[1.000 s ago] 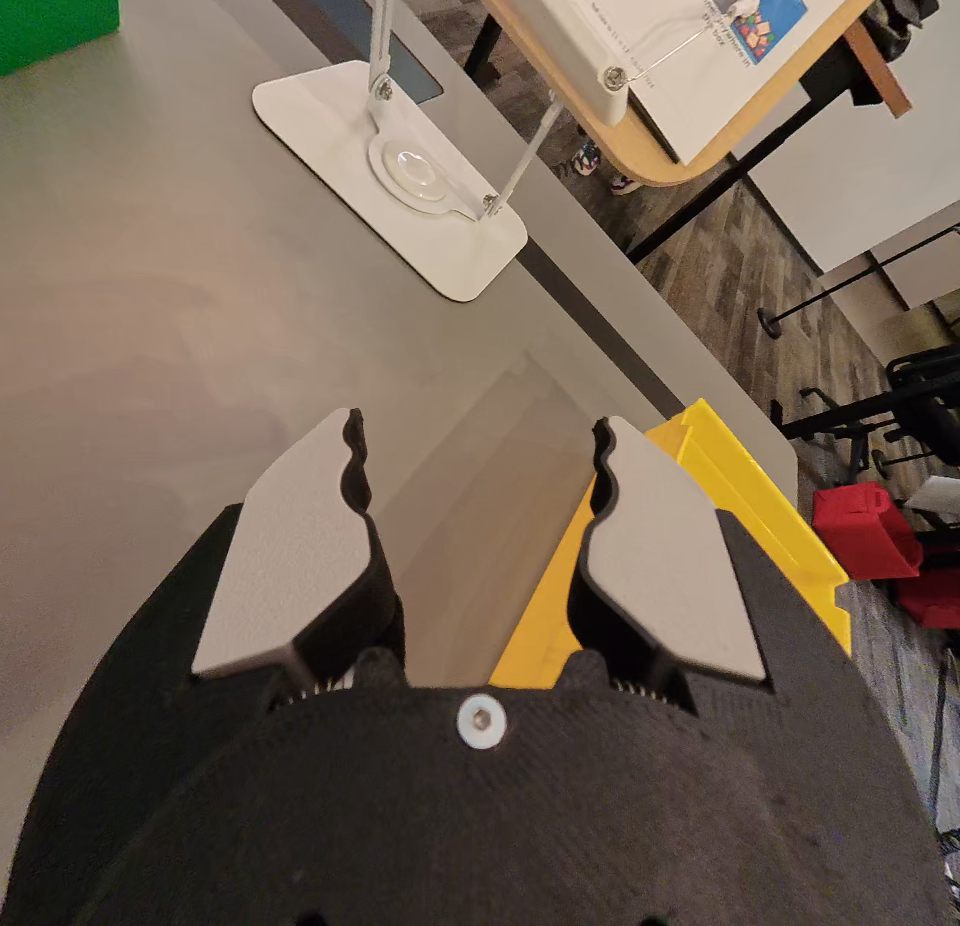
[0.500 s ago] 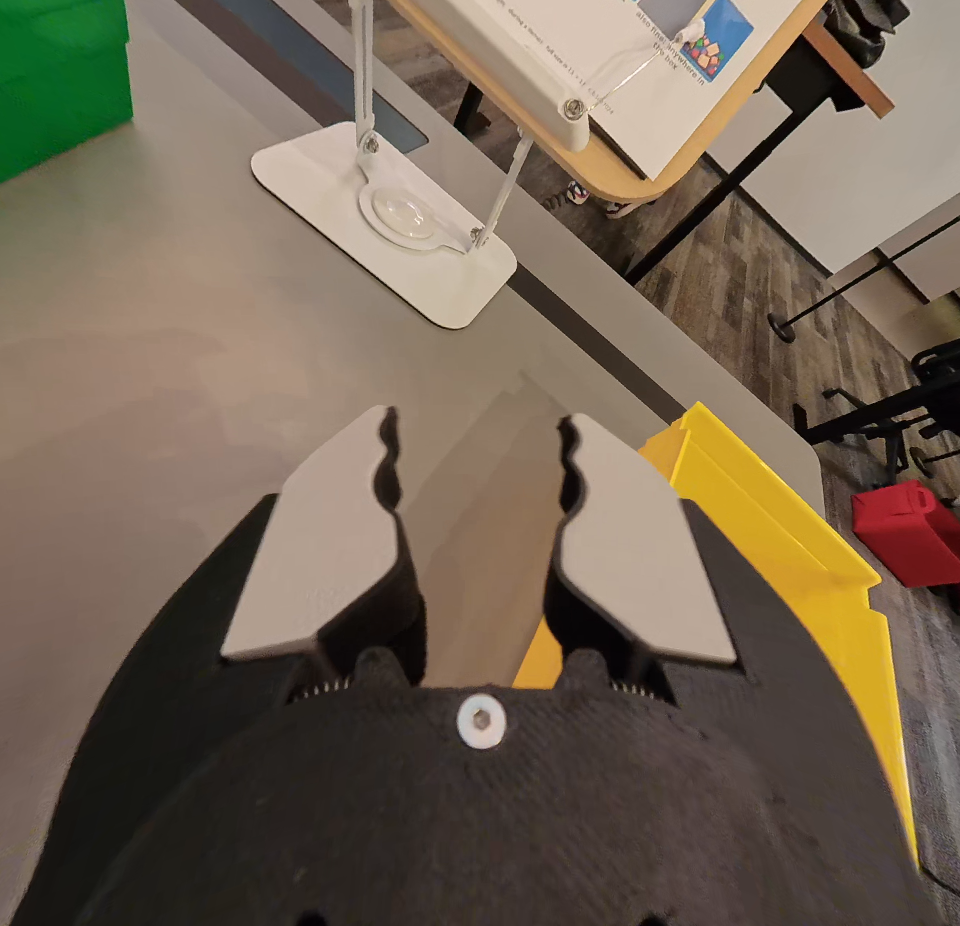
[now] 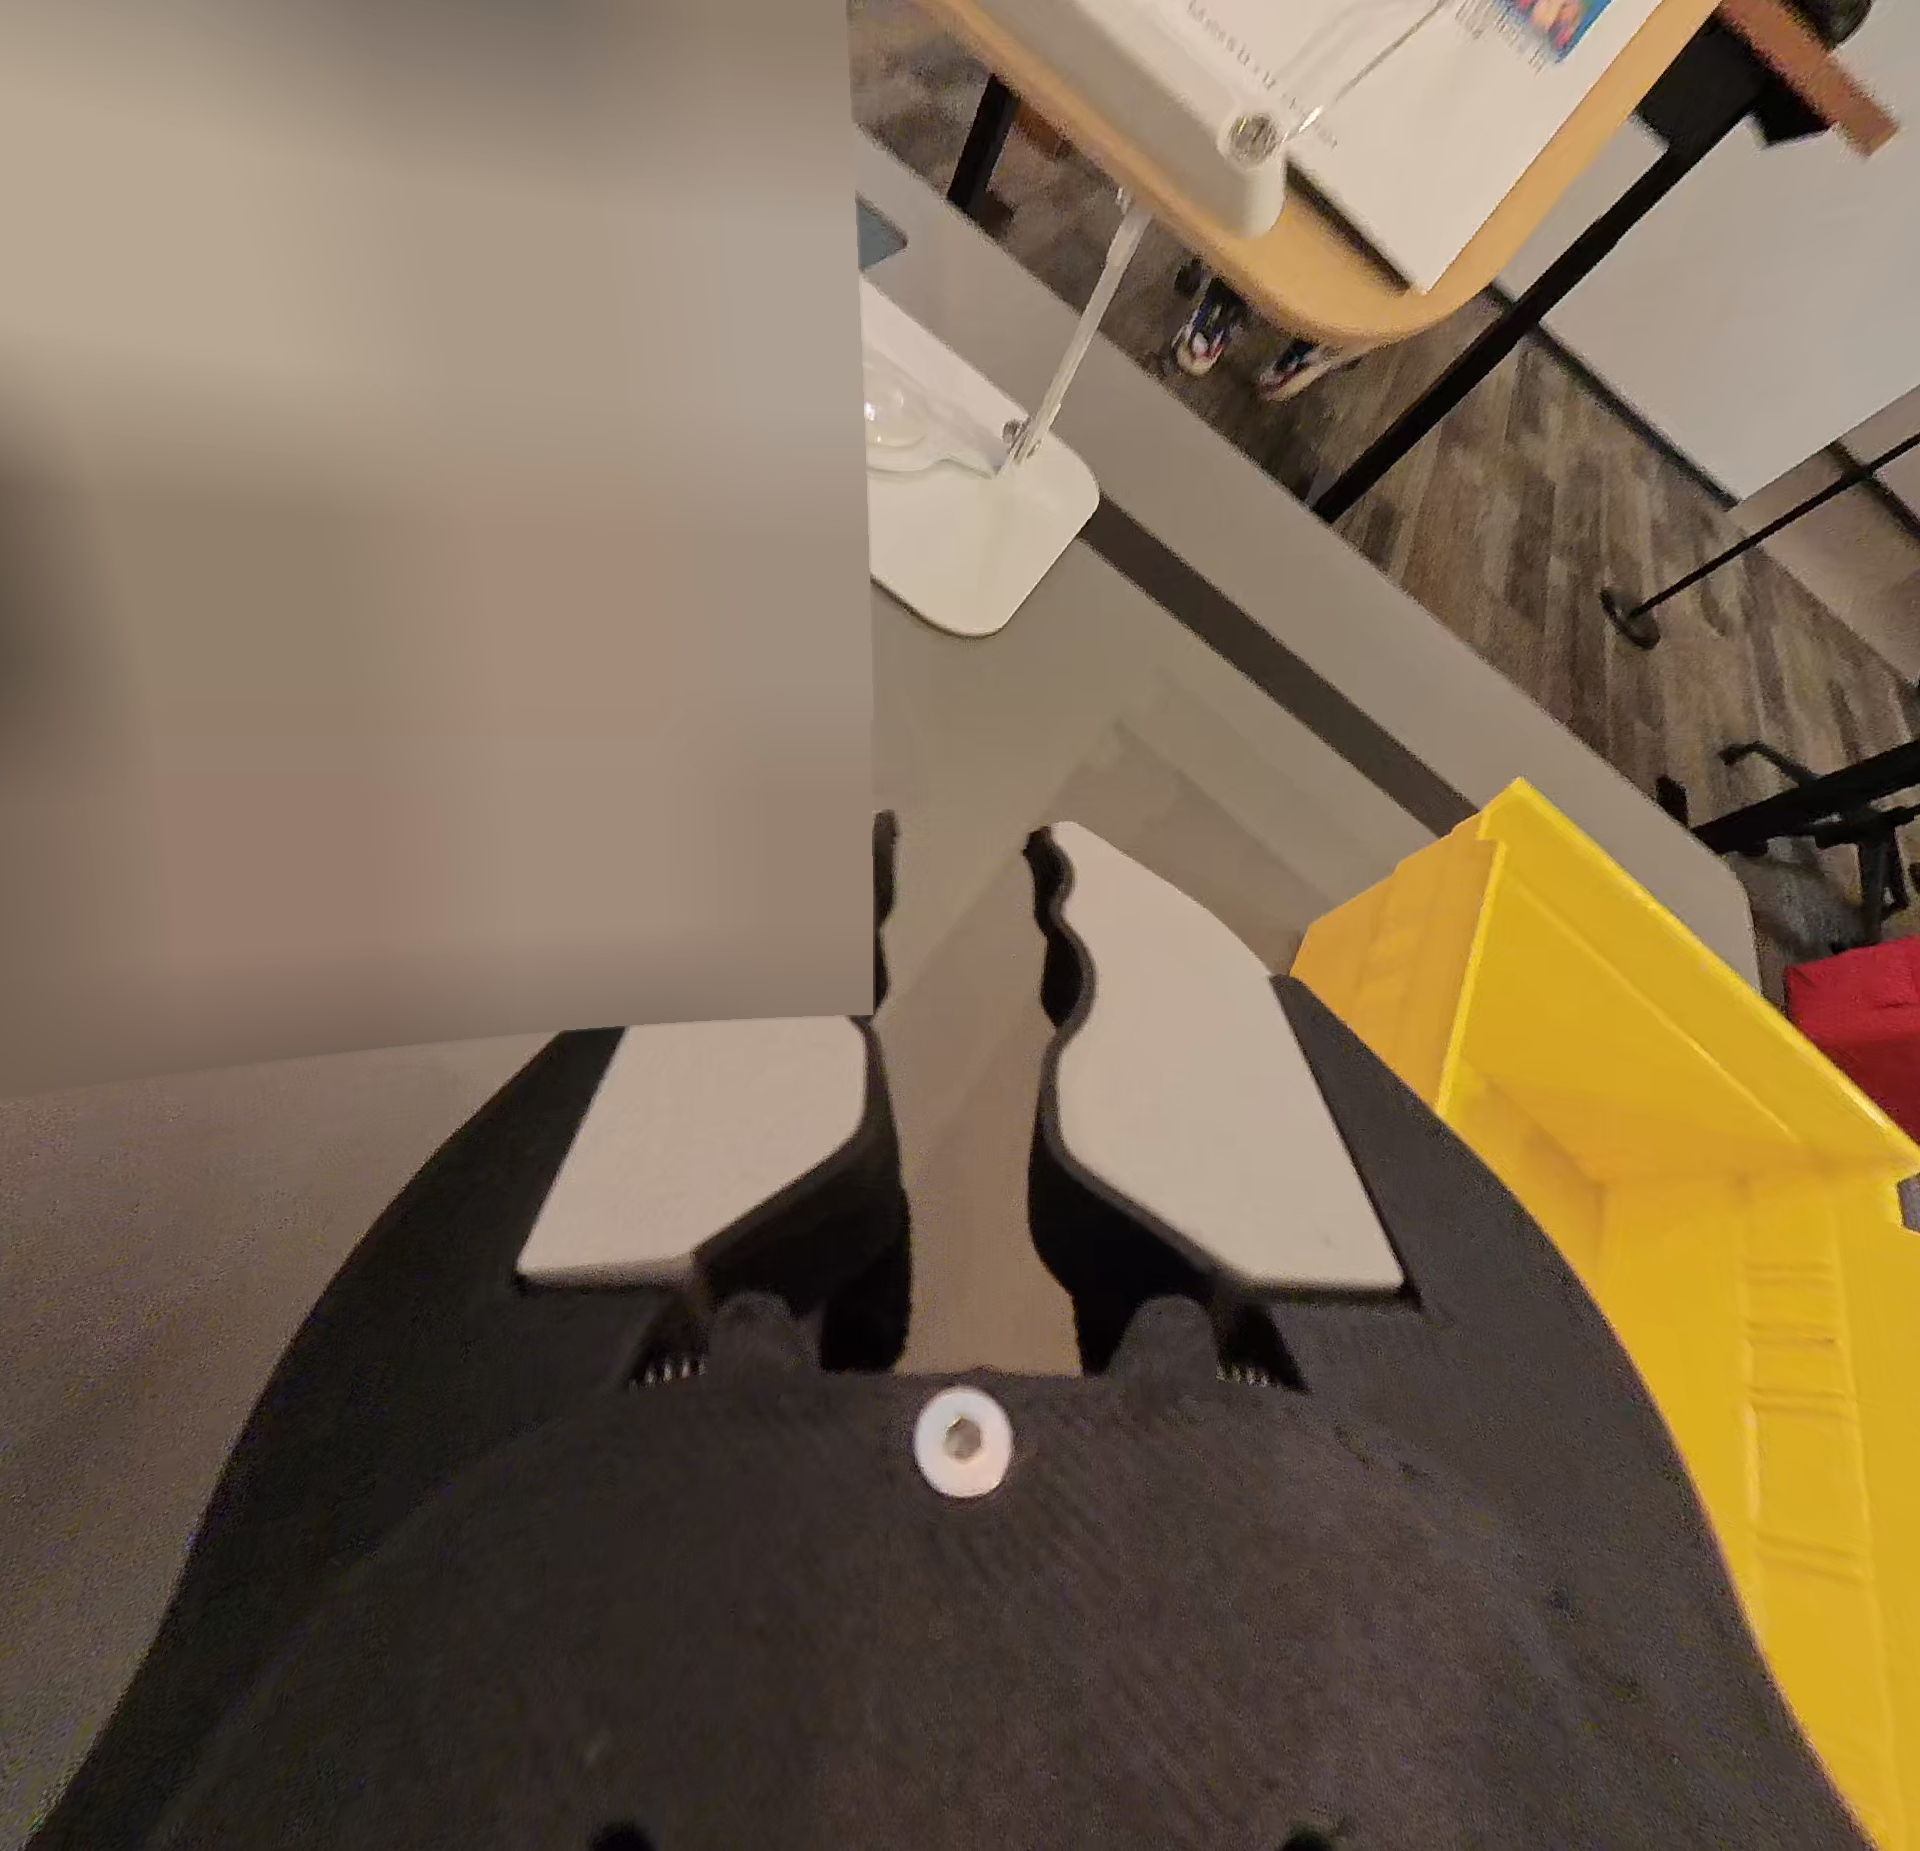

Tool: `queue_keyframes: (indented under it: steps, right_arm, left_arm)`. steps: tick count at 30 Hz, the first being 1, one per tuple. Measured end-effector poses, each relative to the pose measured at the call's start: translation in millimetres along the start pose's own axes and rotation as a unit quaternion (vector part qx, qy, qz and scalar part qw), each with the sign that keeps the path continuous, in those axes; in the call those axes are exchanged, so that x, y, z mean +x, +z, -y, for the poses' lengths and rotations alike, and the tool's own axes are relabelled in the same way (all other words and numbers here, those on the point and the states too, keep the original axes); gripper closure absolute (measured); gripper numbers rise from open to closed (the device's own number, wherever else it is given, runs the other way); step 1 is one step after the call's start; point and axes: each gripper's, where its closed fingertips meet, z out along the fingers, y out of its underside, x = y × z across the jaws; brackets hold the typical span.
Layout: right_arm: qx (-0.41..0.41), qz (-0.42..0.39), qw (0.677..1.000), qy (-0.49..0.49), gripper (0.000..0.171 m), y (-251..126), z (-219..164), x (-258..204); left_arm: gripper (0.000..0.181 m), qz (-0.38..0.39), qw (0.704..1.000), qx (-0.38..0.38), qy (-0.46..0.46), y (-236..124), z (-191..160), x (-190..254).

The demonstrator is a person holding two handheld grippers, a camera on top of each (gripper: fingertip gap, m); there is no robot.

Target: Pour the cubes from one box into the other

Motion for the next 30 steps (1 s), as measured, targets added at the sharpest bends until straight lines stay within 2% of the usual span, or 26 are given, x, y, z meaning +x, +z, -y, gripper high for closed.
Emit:
queue_keyframes:
  steps: [1,3,5,8,10,14,17,22,27,30]
  right_arm:
    - [-0.007,0.000,1.000,0.000,0.145,2.2,-3.9,0.2]
    - [-0.018,-0.002,1.000,0.000,0.140,6.0,-10.4,1.2]
    - [-0.043,0.001,0.999,-0.008,0.123,10.2,-19.1,-0.1]
    - [-0.054,-0.004,0.998,-0.019,0.118,11.5,-23.2,1.6]
    - [-0.062,-0.013,0.997,-0.036,0.115,12.1,-26.5,1.4]
    - [-0.070,-0.015,0.996,-0.055,0.113,13.8,-27.8,-4.5]
    - [-0.069,-0.017,0.995,-0.064,0.113,12.8,-24.9,-6.7]
    - [-0.067,-0.018,0.995,-0.064,0.114,11.5,-23.6,-5.8]
    - [-0.082,-0.008,0.995,-0.060,0.112,14.3,-30.4,-6.8]
    - [-0.075,-0.005,0.995,-0.057,0.112,14.0,-30.0,-7.1]
  left_arm:
    - [0.177,-0.021,0.999,0.034,-0.010,-8.1,11.5,4.0]
    - [0.173,-0.050,0.995,0.088,-0.018,-26.6,33.4,11.3]
    - [0.169,-0.084,0.984,0.158,-0.006,-50.9,59.4,27.2]
    - [0.155,-0.086,0.966,0.243,0.032,-82.9,88.8,43.9]
    - [0.144,-0.049,0.959,0.275,0.040,-99.5,104.1,41.6]
    - [0.097,-0.139,0.923,0.356,0.036,-128.0,139.1,78.2]
    - [0.085,-0.163,0.917,0.352,0.094,-125.7,141.1,109.9]
    - [0.080,-0.178,0.911,0.340,0.155,-117.9,134.8,139.7]
    - [0.080,-0.171,0.923,0.294,0.178,-97.1,123.8,146.9]
    - [0.080,-0.171,0.913,0.327,0.175,-108.3,131.2,145.7]
